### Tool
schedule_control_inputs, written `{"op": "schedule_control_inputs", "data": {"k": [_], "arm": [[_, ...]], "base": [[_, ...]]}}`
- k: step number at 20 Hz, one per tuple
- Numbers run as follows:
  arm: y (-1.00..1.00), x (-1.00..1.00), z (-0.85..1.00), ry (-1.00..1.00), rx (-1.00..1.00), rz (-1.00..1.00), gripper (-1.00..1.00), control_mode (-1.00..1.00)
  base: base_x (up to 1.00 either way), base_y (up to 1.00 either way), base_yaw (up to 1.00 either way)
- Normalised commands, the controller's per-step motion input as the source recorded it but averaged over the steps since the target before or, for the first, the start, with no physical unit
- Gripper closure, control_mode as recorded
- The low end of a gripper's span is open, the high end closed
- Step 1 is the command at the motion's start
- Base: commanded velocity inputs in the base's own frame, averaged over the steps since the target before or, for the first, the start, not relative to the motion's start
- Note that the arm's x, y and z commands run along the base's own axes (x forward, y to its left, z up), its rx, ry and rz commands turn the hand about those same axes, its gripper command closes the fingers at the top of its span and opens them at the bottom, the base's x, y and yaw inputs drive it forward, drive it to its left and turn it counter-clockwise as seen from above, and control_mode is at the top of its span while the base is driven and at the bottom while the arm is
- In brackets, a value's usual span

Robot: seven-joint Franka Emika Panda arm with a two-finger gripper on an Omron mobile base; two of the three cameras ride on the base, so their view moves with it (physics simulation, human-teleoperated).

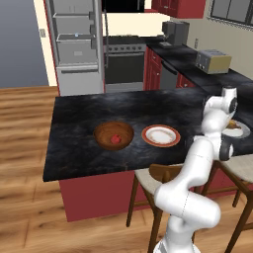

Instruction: Pick the chicken drumstick and bell pepper from their plates and place them in the bowl. Then put the bowl in the fridge.

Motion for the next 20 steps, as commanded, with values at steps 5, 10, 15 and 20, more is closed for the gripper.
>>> {"op": "schedule_control_inputs", "data": {"k": [5,10,15,20], "arm": [[0.44,-0.24,0.67,0.13,0.22,0.0,1.0,-1.0],[0.44,-0.47,0.46,0.06,0.11,0.0,1.0,-1.0],[0.6,-0.63,0.02,0.03,0.12,0.0,1.0,-1.0],[0.66,-0.69,0.0,0.02,0.07,0.0,1.0,-1.0]], "base": [[0.0,0.0,0.0],[0.0,0.0,0.0],[0.0,0.0,0.0],[0.0,0.0,0.0]]}}
